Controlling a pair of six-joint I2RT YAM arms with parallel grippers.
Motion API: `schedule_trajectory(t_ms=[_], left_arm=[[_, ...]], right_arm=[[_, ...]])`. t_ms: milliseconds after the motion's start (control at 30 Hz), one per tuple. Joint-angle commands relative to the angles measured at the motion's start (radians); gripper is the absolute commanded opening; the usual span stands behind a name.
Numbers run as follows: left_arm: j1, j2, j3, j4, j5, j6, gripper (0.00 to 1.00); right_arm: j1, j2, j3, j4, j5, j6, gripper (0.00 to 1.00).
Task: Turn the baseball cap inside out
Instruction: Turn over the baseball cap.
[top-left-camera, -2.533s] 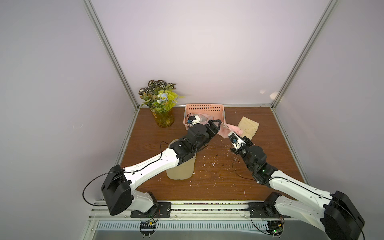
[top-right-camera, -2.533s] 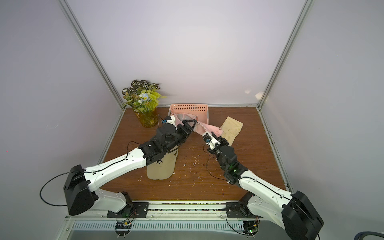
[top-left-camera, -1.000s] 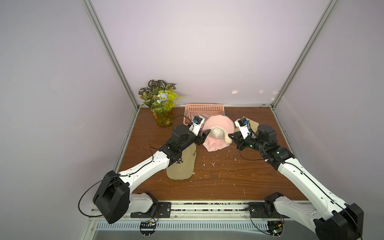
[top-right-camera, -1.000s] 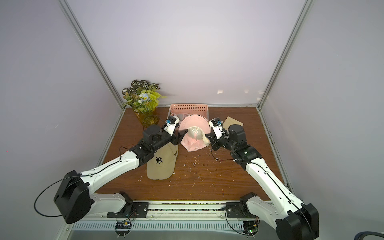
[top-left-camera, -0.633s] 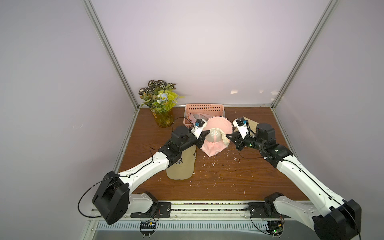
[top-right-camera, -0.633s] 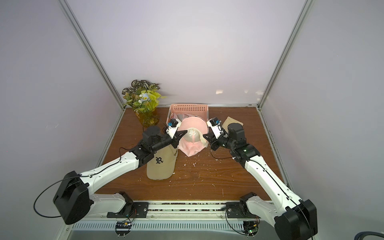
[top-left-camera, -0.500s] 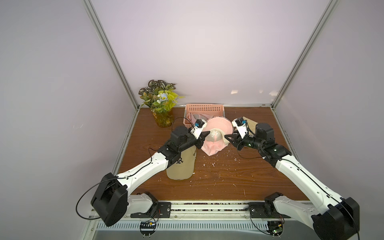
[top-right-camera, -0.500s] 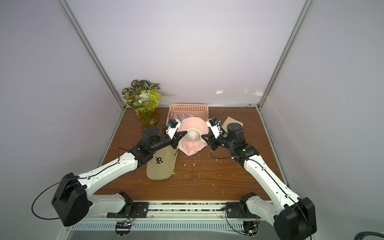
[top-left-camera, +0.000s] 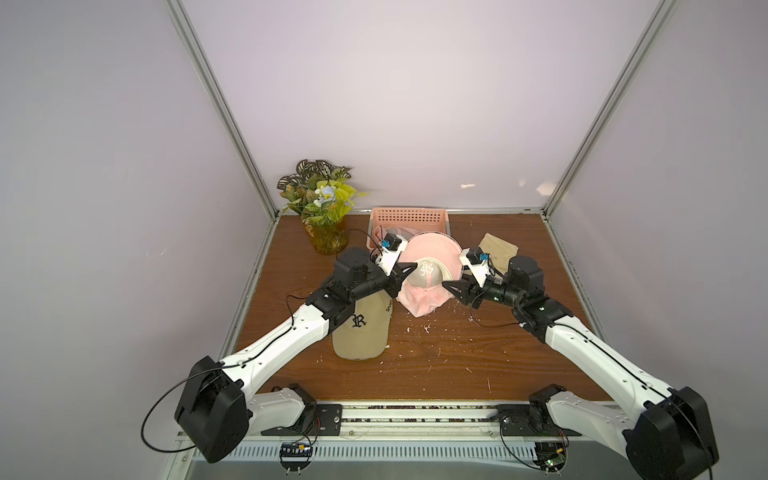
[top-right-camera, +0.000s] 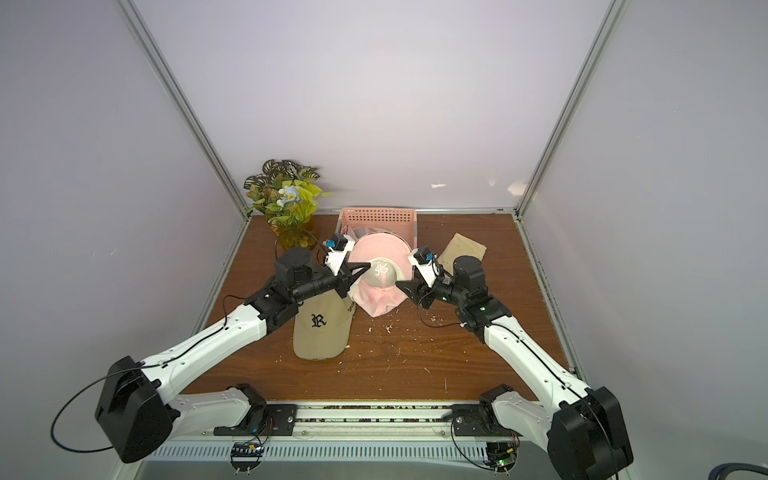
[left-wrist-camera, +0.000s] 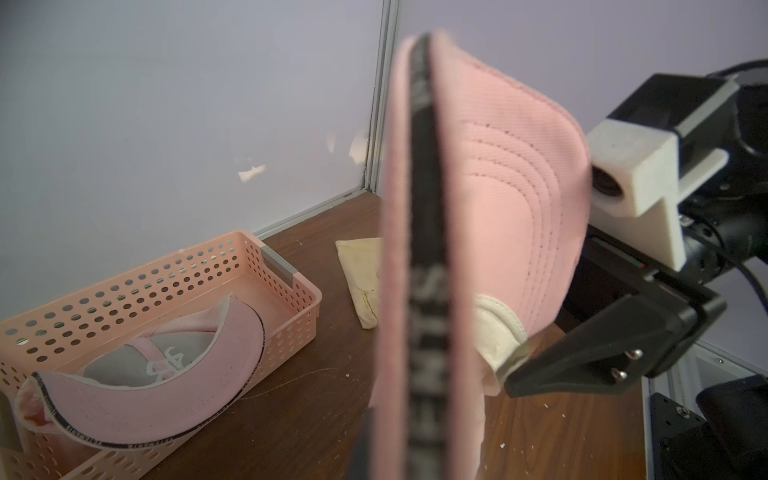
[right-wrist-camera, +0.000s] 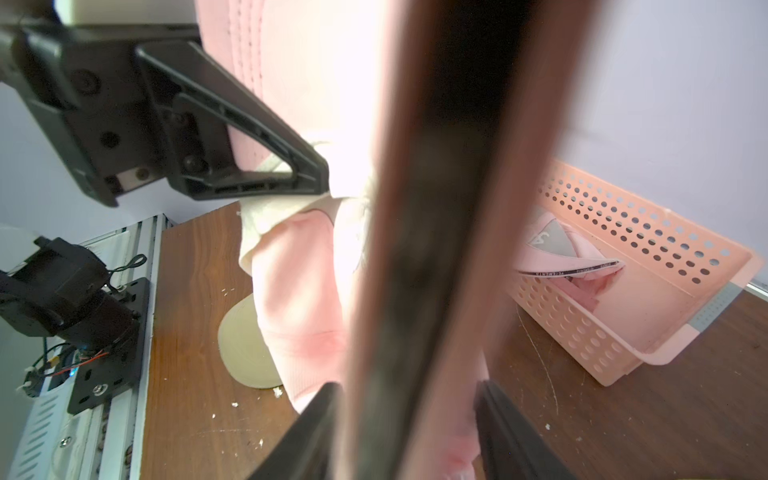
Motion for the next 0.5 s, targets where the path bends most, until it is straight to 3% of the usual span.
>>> schedule_trajectory(t_ms=[0,467], left_arm=[[0.005,-0.049,0.064,0.112,0.049,-0.058,0.0],[0.042,-0.086,0.05,0.198,0.047,-0.192,0.0]], right_arm=[[0.004,-0.013,-0.027,0.008,-0.018,-0.017,0.58],[0.004,-0.026,-0.051,0.008,-0.238,-0.056,0.51]])
